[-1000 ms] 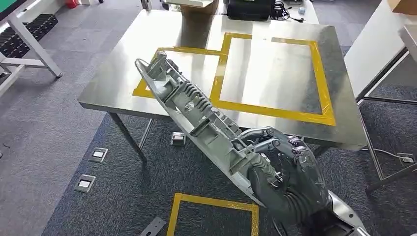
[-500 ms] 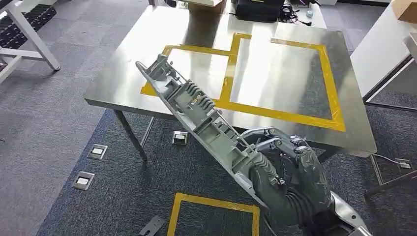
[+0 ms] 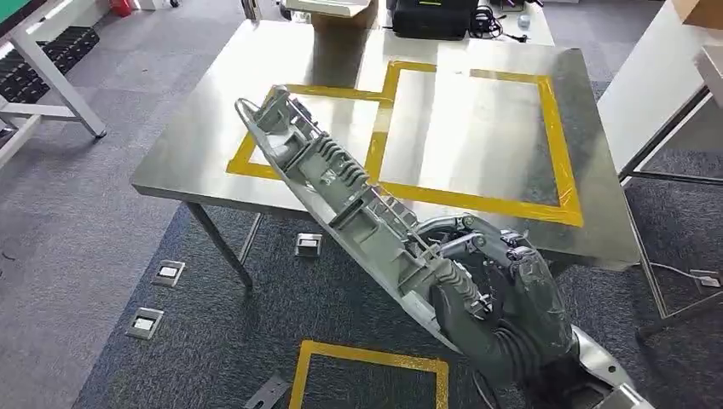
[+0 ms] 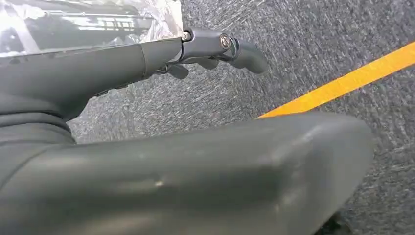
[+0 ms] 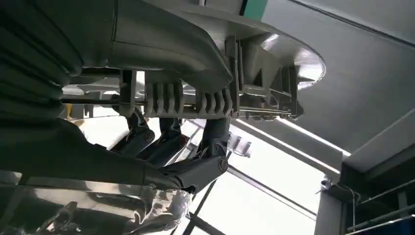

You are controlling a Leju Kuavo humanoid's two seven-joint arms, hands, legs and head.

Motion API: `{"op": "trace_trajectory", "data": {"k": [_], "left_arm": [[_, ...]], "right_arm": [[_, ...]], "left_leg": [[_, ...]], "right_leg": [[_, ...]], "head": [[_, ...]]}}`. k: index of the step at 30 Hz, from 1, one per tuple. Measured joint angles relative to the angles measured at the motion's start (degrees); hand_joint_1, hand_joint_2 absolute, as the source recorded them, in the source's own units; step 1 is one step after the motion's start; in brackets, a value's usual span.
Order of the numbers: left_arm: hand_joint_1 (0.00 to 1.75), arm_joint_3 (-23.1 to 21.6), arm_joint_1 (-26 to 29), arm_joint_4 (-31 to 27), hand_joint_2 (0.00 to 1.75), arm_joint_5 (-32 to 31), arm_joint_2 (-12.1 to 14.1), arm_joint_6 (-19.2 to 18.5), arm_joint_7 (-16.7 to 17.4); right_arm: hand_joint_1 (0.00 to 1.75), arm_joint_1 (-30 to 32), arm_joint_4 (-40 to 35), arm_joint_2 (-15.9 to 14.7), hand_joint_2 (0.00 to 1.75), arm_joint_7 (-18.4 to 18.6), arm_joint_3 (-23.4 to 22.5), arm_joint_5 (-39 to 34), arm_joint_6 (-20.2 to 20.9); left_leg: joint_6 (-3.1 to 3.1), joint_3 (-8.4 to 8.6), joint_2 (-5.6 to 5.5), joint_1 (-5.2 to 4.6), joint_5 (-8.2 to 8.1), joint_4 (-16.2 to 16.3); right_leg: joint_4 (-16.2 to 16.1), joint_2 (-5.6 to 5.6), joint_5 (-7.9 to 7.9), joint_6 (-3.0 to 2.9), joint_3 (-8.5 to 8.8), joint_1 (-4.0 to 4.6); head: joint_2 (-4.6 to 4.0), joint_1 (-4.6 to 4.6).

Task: Take the parts from the cabinet and place them on the table.

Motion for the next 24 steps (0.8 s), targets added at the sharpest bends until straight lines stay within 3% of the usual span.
{"op": "trace_trajectory", "data": {"k": [1,3,5,6,8,9,11,13,14,15,16,18,19,23,24], "left_arm": [[0.0,0.0,-0.08,0.0,1.75,-0.05,0.04,-0.02,0.0],[0.0,0.0,-0.2,0.0,1.75,-0.29,0.18,-0.04,0.02],[0.0,0.0,-0.43,0.0,1.75,-0.39,0.17,-0.07,0.0],[0.0,0.0,-0.47,0.0,1.75,-0.44,0.17,-0.13,0.04],[0.0,0.0,-0.33,0.0,1.75,-0.53,0.15,-0.13,0.07],[0.0,0.0,-0.36,0.0,1.75,-0.55,0.09,-0.13,0.09],[0.0,0.02,-0.46,0.0,1.75,-0.5,0.17,0.61,0.0],[0.0,0.02,-0.33,0.0,1.75,-0.5,-0.07,1.07,-0.02],[0.0,0.02,-0.21,0.0,1.75,-0.5,-0.13,1.16,-0.02],[0.0,0.02,-0.1,0.0,1.75,-0.48,-0.22,1.22,-0.02],[0.0,0.02,-0.06,0.0,1.75,-0.48,-0.26,1.27,-0.02],[0.0,0.02,-0.06,0.0,1.75,-0.46,-0.42,1.38,-0.04],[0.0,0.02,-0.01,0.0,1.75,-0.46,-0.52,1.38,-0.11],[0.0,0.02,0.12,0.0,1.75,-0.39,-0.74,1.29,-0.15],[0.0,0.02,0.05,0.0,1.75,-0.39,-0.72,1.29,-0.15]], "right_arm": [[1.75,-0.02,0.0,0.0,1.75,0.0,0.0,0.0,0.02],[1.75,-0.08,0.0,0.0,1.75,0.0,-0.02,-0.02,0.09],[1.75,-0.34,0.0,-0.02,1.75,-0.02,0.0,-0.02,0.13],[1.75,-0.42,0.0,-0.02,1.75,-0.09,-0.04,-0.04,0.13],[1.75,-0.47,0.02,-0.02,1.75,-0.09,-0.02,-0.04,0.17],[1.75,-0.52,-0.02,-0.04,1.75,-0.09,-0.07,-0.07,0.15],[1.75,-0.64,-0.02,-0.11,1.75,-0.13,-0.09,-0.04,0.15],[1.75,-0.46,-0.02,-0.17,1.75,-0.13,-0.07,-0.04,0.15],[1.75,-0.44,0.0,-0.22,1.75,-0.13,-0.07,-0.07,0.15],[1.75,-0.41,0.0,-0.28,1.75,-0.13,-0.04,-0.07,0.15],[1.75,-0.44,0.0,-0.31,1.75,-0.13,-0.04,-0.07,0.15],[1.75,-0.46,0.0,-0.33,1.75,-0.13,-0.07,-0.07,0.15],[1.75,-0.46,0.0,-0.33,1.75,-0.13,-0.07,-0.07,0.15],[1.75,-0.51,-0.04,-0.37,1.75,-0.15,-0.09,-0.07,0.15],[1.75,-0.5,-0.09,-0.35,1.75,-0.15,-0.09,-0.07,0.15]], "left_leg": [[-0.01,1.21,0.02,0.04,2.65,-3.27],[0.27,5.22,0.07,0.08,8.06,-13.0],[0.95,6.43,0.01,-0.23,6.8,-14.93],[1.42,6.07,0.0,-0.29,6.57,-14.87],[1.93,5.95,-0.08,-0.23,6.8,-15.17],[2.28,6.21,-0.04,0.24,6.98,-15.48],[2.7,6.23,-0.03,0.24,6.93,-15.49],[2.89,6.29,-0.01,0.15,6.8,-15.46],[2.95,6.34,0.0,0.15,6.75,-15.44],[2.97,6.47,-0.01,0.15,6.67,-15.44],[2.91,6.65,-0.05,0.15,6.53,-15.44],[2.64,7.3,-0.26,0.15,6.15,-15.45],[2.38,7.34,-0.27,0.12,5.94,-15.49],[1.01,7.3,-0.18,0.05,5.83,-15.79],[0.75,7.34,-0.2,0.14,5.31,-15.6]], "right_leg": [[0.16,0.11,-0.21,0.16,0.17,-0.04],[0.67,0.17,-0.89,0.62,0.62,-0.1],[1.26,0.26,-1.05,1.17,-0.04,0.28],[1.24,0.21,-0.81,1.55,-0.39,0.26],[0.92,0.14,-0.66,2.02,-0.35,0.25],[1.23,0.14,-1.26,2.48,-0.55,0.21],[6.52,0.08,-4.07,3.04,-2.95,-0.02],[15.6,0.07,-7.44,3.41,-7.73,-0.29],[18.11,0.07,-7.74,3.47,-9.24,-0.34],[17.98,0.07,-6.6,3.45,-9.47,-0.37],[15.34,0.07,-4.35,3.31,-8.48,-0.37],[5.16,0.07,1.2,2.73,-3.77,-0.31],[2.29,0.1,0.98,2.35,-2.13,-0.16],[1.18,0.27,0.35,1.46,-1.96,0.33],[0.23,0.14,0.66,0.96,-1.36,-0.34]], "head": [[0.0,-0.09],[0.0,-0.33],[0.0,-0.28],[0.0,-0.46],[0.0,-0.35],[0.0,-0.42],[0.0,0.28],[0.0,0.37],[0.0,0.46],[0.0,0.48],[0.0,0.53],[0.0,0.63],[0.0,0.68],[0.0,0.74],[0.0,0.7]]}}
